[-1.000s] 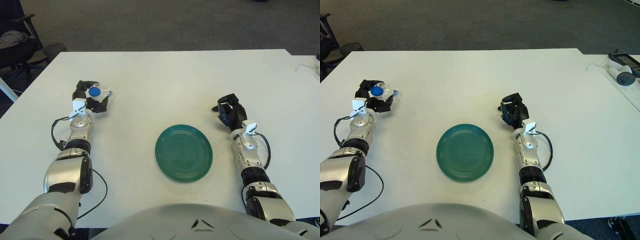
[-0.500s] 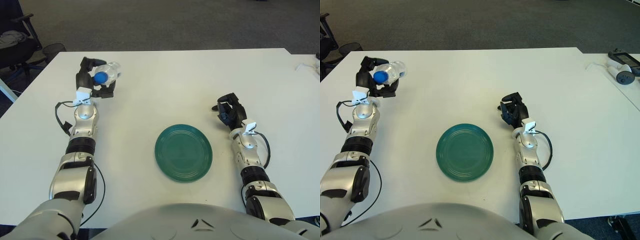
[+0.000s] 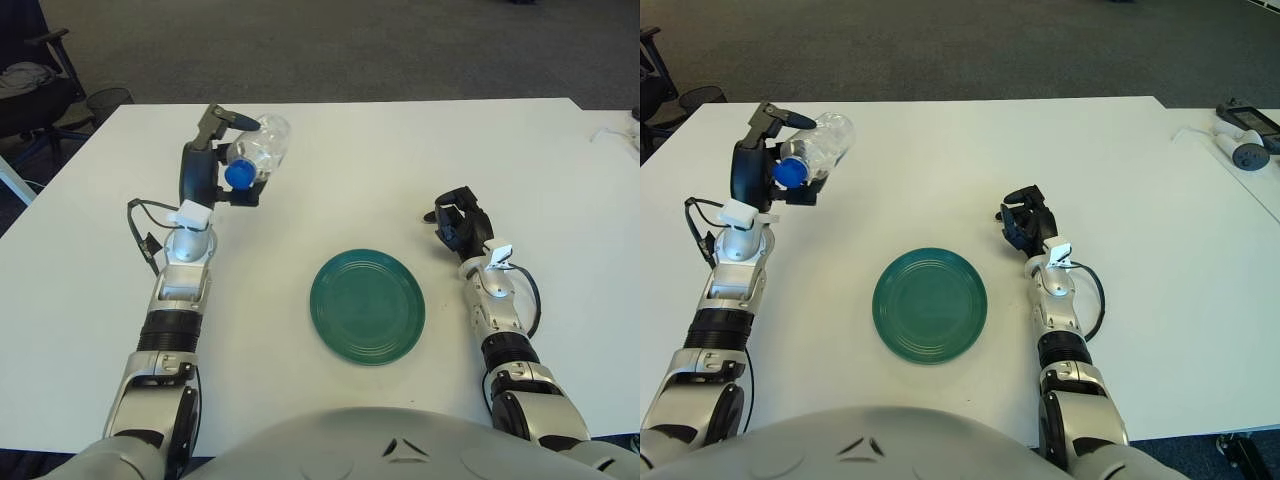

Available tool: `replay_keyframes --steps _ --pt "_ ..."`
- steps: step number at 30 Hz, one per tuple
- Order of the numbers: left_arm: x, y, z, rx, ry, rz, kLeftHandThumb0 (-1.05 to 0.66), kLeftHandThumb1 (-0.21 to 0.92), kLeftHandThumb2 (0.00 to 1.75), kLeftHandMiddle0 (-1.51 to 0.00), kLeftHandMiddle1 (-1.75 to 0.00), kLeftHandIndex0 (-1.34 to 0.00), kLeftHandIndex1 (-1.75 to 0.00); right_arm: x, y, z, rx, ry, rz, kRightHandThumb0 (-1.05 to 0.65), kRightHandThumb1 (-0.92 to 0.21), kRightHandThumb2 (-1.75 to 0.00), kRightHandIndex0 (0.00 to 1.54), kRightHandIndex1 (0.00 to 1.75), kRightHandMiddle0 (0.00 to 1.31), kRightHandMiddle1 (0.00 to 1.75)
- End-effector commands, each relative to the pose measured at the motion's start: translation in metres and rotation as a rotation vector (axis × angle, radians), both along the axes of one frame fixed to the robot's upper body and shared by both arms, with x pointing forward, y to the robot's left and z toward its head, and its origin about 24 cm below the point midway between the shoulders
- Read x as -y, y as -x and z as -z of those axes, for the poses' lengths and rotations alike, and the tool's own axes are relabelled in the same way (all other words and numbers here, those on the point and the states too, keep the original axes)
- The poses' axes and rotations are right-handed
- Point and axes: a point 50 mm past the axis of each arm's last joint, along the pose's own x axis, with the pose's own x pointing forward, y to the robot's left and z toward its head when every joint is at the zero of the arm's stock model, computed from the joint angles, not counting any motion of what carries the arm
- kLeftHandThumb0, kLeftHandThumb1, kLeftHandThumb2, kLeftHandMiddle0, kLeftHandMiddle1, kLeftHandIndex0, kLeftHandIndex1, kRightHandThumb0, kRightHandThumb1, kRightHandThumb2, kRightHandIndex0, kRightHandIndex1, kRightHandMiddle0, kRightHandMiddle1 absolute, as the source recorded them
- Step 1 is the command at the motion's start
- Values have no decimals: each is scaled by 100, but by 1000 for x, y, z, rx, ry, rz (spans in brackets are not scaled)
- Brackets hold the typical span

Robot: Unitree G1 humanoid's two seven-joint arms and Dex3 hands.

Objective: Put the bottle into the plate.

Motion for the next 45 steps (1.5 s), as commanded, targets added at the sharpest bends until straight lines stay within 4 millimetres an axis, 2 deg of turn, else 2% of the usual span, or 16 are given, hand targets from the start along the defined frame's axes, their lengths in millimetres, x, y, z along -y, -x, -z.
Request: replay_keyframes --steps 1,7,19,32,45 --pt "10 5 -10 48 -63 67 -5 24 139 -130 -175 -108 -175 -1 33 49 -272 -16 16 -1 -86 -54 30 150 19 175" --pt "25 10 -14 41 -84 206 -6 24 138 -130 -175 -110 -175 -3 33 49 -269 -11 17 -1 -87 -54 31 149 18 175" --pt "56 9 0 -16 -191 502 -6 24 139 -128 -175 -110 -175 -6 33 50 -269 -16 39 -1 -86 -54 31 150 19 175" --pt "71 -2 24 -99 -301 586 -7 27 138 -128 -175 -109 -175 -10 34 50 -266 -7 32 -1 -85 -55 33 146 20 175" --pt "83 0 45 -211 -410 684 -7 29 135 -127 -175 -106 -175 -14 35 50 -263 -10 34 -1 -86 -54 33 146 20 175"
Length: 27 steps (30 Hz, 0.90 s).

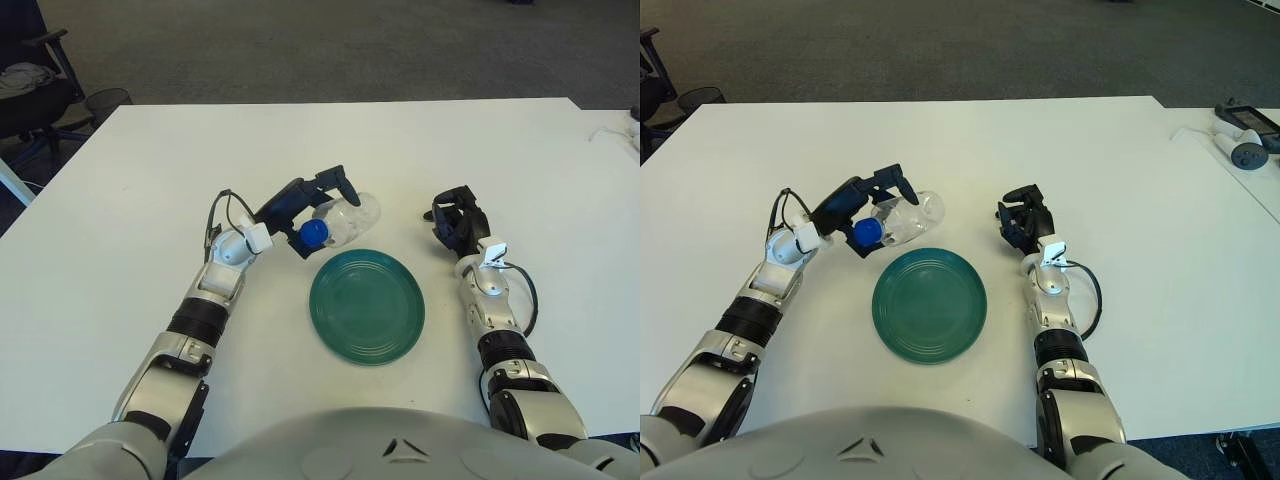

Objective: Put the bottle into the plate.

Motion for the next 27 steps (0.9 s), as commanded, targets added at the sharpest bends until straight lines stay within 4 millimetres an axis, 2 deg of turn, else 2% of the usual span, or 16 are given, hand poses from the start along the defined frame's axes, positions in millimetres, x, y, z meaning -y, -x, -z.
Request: replay_keyframes --steps 1,13,27 --pt "3 0 4 -24 -50 31 -7 29 135 -126 -175 -106 -175 -6 37 51 -267 -32 4 -1 -86 -53 33 146 19 175" --pt "11 3 8 -16 -48 19 -7 29 133 -125 -175 -105 -175 -9 39 50 -256 -38 -7 -1 -89 -49 32 146 18 175" --pt "10 7 11 -41 -73 56 -7 30 132 -126 -175 -105 -175 -11 40 51 -266 -51 -13 -1 -90 -49 31 149 16 175"
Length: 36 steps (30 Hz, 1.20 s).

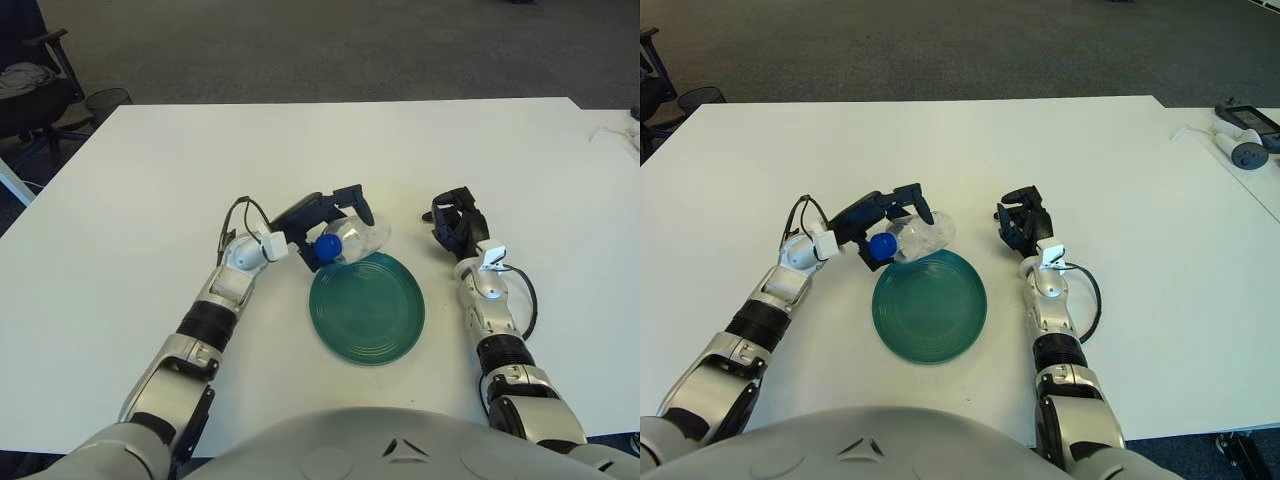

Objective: Put the bottle into the plate.

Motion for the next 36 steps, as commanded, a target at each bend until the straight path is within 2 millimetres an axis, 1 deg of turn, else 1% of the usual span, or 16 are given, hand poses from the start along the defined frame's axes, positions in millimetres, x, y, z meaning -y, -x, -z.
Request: replay_keyframes --steps 1,4,11,17,22,27,31,36 --pt "-2 2 1 -2 -29 18 -7 30 132 -125 -175 -105 -175 -7 36 51 -276 -42 -6 -1 -90 -49 31 150 16 175" --pt "-3 3 1 1 -51 24 -7 30 132 -125 -175 -105 -175 -8 36 51 -275 -45 -6 -1 -90 -49 30 150 16 175" --pt "-1 6 12 -19 -115 38 -7 30 132 -125 -175 -104 -175 -8 36 51 -272 -50 -14 -1 -91 -47 31 149 15 175" --pt "2 14 11 11 -95 78 -5 30 133 -124 -175 -102 -175 -8 37 51 -267 -52 -12 -1 -92 -46 30 149 15 175" --pt "3 16 10 27 -103 103 -4 28 135 -124 -175 -102 -175 -8 36 51 -263 -53 -9 -1 -92 -46 31 148 15 175" --pt "6 16 8 135 -191 163 -7 24 137 -128 -175 -104 -175 -9 36 50 -259 -54 -4 -1 -90 -49 32 148 16 175" --pt "9 17 8 218 -213 189 -10 21 139 -131 -175 -107 -175 -10 36 50 -260 -55 2 -1 -89 -50 33 148 16 175" --pt "10 17 11 265 -225 209 -12 19 142 -133 -175 -110 -175 -11 36 49 -256 -53 10 -1 -90 -48 33 146 16 175"
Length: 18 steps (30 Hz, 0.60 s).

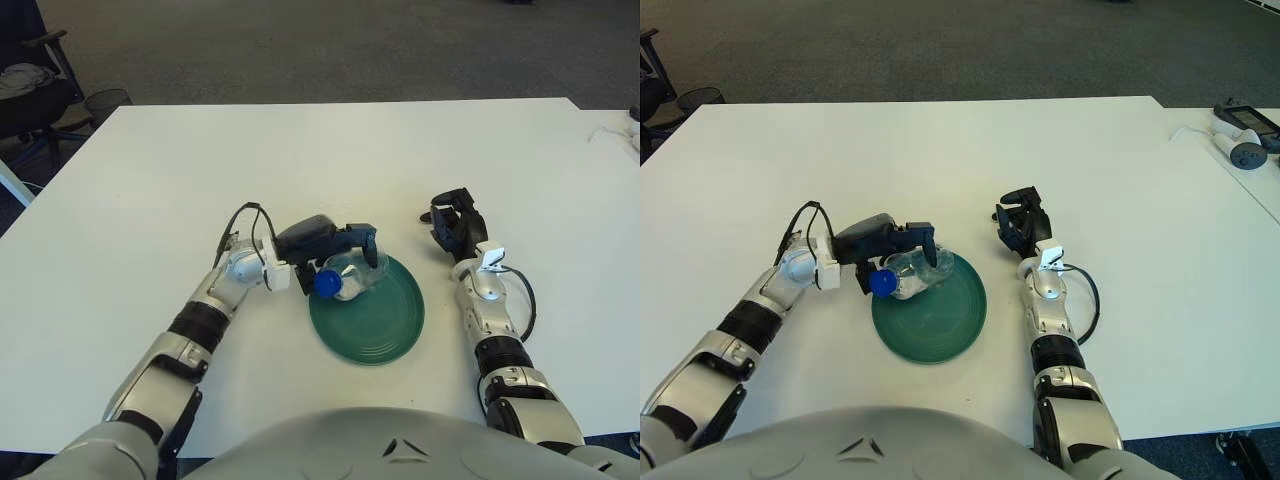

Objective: Put the bottle into the plate.

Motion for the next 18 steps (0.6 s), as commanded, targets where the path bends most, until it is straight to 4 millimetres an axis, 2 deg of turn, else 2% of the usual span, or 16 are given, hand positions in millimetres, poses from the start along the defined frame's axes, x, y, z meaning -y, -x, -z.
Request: replay_keyframes --steps 1,13,18 --pt "1 -2 -1 48 -15 17 -12 18 142 -133 -175 -110 -175 -8 35 49 -258 -40 6 -1 -90 -48 33 146 16 175" --pt "-3 -3 2 175 -75 -20 -11 14 147 -131 -175 -112 -175 -9 36 49 -258 -47 20 -1 -89 -49 32 148 16 175" --pt "-7 -3 -1 146 -36 -73 -10 15 147 -129 -175 -110 -175 -10 37 49 -258 -49 21 -1 -89 -49 32 148 16 175"
